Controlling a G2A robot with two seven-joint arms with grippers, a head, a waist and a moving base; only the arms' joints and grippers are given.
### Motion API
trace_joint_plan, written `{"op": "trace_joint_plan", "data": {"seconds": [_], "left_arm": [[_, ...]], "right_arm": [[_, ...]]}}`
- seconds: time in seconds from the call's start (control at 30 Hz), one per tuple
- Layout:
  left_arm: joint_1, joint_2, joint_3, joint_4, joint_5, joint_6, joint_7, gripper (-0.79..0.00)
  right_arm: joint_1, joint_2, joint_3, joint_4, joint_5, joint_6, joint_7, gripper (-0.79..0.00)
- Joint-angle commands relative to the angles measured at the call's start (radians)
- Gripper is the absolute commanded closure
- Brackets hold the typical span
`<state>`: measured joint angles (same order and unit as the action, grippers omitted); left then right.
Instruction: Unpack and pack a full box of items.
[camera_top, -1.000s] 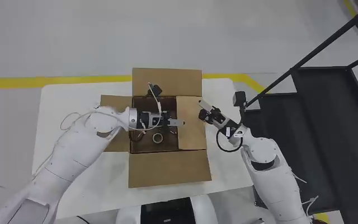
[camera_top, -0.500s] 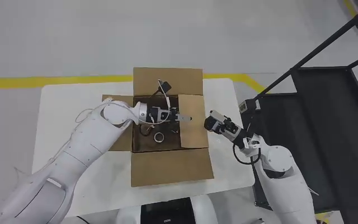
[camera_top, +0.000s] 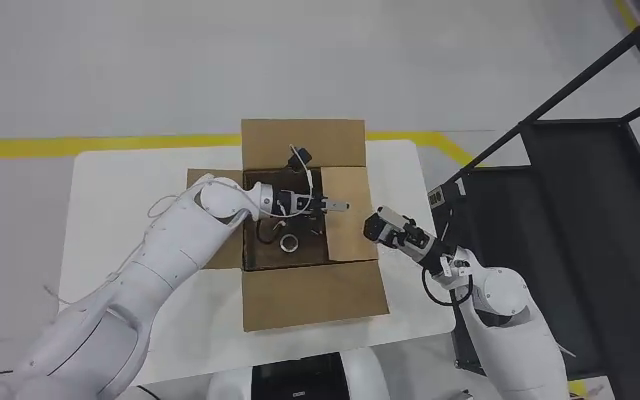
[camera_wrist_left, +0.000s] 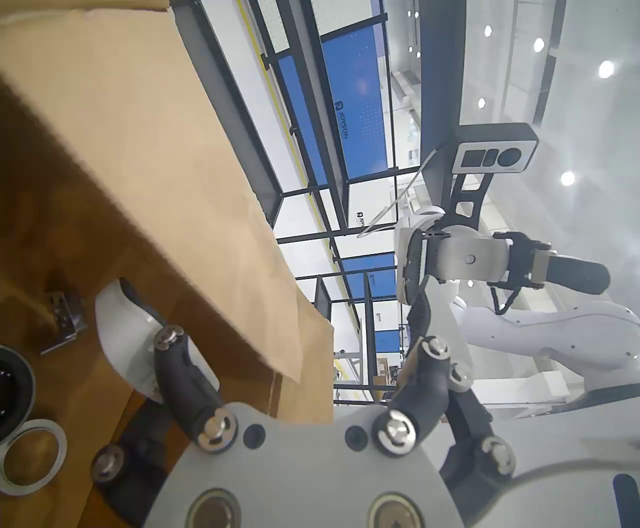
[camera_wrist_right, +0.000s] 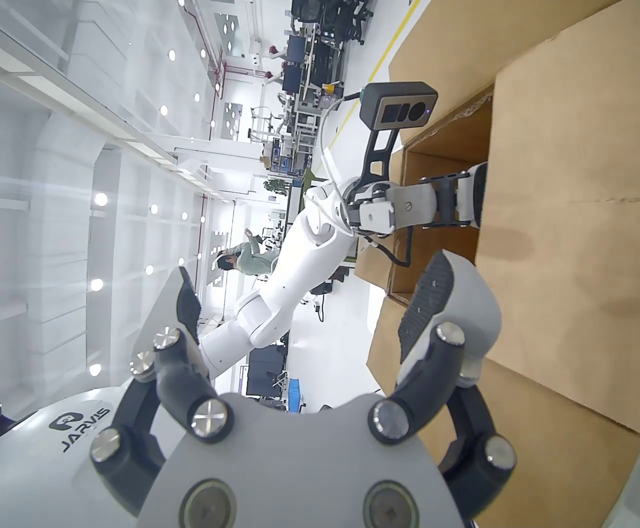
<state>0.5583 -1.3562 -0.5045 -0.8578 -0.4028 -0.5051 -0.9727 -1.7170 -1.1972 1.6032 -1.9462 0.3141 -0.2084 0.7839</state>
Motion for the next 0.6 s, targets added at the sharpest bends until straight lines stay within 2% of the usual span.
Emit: {"op": "trace_joint_plan", "data": {"seconds": [0.0,0.2,0.33,0.57], "left_arm": [[-0.004,-0.01,-0.004,0.004,-0.019,-0.008,0.005,-0.785],[-0.027,-0.042,-0.021,0.002,-0.071,-0.085,-0.003,-0.785],[-0.054,-0.064,-0.025,-0.016,-0.088,-0.129,-0.018,-0.785],[-0.103,-0.13,0.014,0.014,-0.109,-0.136,-0.029,-0.785]], "right_arm": [[-0.004,0.001,-0.003,0.0,0.001,-0.001,0.003,-0.785],[-0.022,0.005,0.004,-0.015,0.001,-0.012,0.002,-0.785],[-0.04,0.009,0.002,-0.037,0.019,-0.025,0.046,-0.785],[-0.057,0.017,0.007,-0.065,0.056,-0.05,0.118,-0.785]]}}
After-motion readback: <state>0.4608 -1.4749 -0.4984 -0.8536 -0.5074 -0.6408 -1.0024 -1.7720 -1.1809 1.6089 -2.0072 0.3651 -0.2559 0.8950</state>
